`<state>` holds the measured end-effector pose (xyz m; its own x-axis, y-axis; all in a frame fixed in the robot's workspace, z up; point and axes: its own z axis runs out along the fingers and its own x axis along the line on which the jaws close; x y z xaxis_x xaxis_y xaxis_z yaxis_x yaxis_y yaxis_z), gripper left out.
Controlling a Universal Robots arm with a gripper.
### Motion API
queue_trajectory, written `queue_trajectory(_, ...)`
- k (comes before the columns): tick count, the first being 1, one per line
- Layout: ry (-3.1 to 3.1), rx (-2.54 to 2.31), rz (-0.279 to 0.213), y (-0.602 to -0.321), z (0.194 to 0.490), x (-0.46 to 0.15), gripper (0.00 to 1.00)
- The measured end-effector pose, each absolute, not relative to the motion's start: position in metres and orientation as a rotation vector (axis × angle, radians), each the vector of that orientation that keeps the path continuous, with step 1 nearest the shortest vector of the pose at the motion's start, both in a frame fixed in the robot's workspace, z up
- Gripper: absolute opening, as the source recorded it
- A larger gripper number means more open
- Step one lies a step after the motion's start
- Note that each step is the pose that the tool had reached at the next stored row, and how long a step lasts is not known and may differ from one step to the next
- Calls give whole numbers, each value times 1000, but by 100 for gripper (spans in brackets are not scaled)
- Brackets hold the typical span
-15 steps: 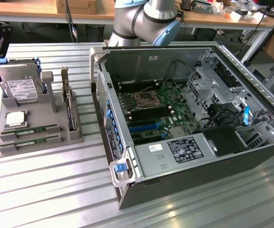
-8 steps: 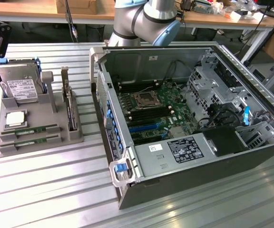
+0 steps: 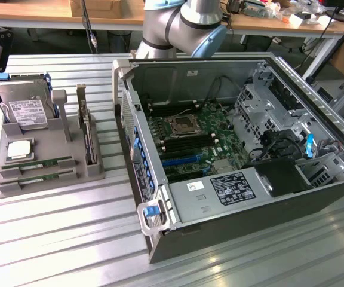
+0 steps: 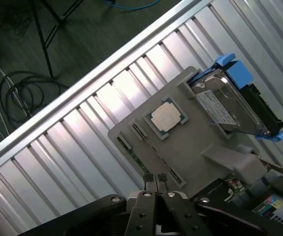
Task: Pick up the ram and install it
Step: 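Pick up the ram and move it above insertion slot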
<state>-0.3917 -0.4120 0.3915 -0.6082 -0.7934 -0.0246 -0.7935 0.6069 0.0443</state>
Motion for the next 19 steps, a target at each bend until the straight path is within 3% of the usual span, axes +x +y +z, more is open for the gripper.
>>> queue_trajectory(19, 2731, -1552, 80, -412, 391, -392, 10)
